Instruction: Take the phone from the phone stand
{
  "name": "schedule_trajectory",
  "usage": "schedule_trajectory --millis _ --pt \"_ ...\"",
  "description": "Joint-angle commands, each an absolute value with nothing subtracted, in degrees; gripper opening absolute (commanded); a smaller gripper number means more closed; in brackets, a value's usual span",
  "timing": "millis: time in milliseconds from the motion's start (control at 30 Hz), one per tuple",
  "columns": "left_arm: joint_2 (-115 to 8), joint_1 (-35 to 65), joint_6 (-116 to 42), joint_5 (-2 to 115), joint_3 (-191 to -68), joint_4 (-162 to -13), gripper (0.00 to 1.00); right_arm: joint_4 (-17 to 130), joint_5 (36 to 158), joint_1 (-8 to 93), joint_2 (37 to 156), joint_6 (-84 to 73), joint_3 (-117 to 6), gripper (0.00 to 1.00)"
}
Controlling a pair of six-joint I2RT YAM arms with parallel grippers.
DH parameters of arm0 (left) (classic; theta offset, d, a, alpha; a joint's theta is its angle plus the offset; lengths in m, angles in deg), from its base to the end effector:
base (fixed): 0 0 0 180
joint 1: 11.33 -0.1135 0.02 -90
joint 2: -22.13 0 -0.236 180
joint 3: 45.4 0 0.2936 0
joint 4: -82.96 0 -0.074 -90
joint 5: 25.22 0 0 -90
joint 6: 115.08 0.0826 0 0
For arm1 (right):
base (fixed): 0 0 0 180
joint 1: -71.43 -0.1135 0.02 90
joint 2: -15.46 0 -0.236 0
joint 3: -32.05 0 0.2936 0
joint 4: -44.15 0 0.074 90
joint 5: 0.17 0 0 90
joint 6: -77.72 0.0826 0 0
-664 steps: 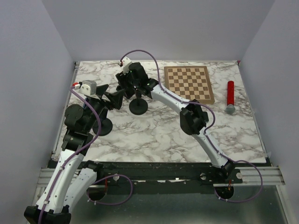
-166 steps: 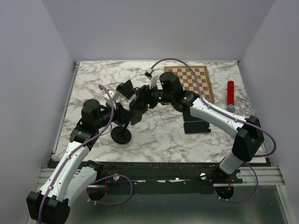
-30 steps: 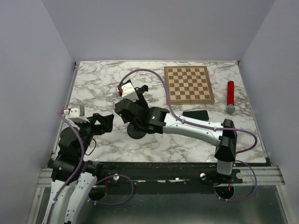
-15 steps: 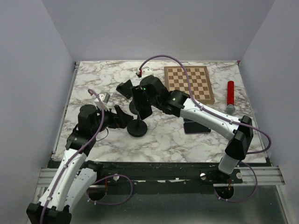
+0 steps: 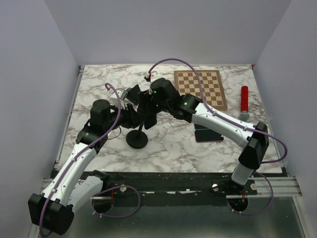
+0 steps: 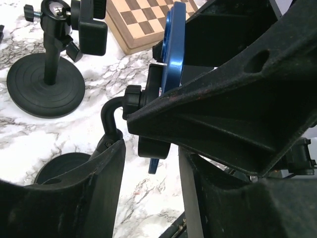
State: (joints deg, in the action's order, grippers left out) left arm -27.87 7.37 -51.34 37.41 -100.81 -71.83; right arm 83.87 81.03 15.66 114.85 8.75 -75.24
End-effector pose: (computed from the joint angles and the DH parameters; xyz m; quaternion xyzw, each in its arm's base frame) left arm 0.2713 -0.1319 0.2721 0.0833 0.8022 -0.3925 0.4422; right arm 0.2813 0.3910 0.3046 -0.2245 0.8427 0.2486 0.4215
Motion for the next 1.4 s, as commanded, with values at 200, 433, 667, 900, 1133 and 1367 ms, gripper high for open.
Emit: schedule_trajectory --millis 200,433,667,900,1133,1367 --pt "-29.1 11.1 -49.6 41.9 -103.2 -73.6 0.44 80.3 85.3 15.6 114.5 11.6 -76.2 0.01" --pt "-28.9 11.3 -49.8 42.5 -103.0 -74.8 0.16 80.0 85.3 15.6 114.2 11.1 -75.1 0.01" --pt "-28.8 10.9 -49.3 41.3 -103.0 -72.9 0.00 77.5 88.9 17.2 111.3 8.5 -71.3 0.00" --pt "-25.7 5.4 -50.4 30.8 -100.4 -73.2 0.00 70.5 108.7 23.8 105.6 5.9 -63.6 0.01" --pt "-27.8 1.8 -52.6 17.8 -99.1 -76.4 0.00 65.5 127.7 26.2 107.3 2.1 -64.4 0.01" --pt "-27.8 1.7 -53.2 14.9 -98.8 -78.0 0.00 64.6 140.8 26.2 112.7 -0.2 -68.7 0.01"
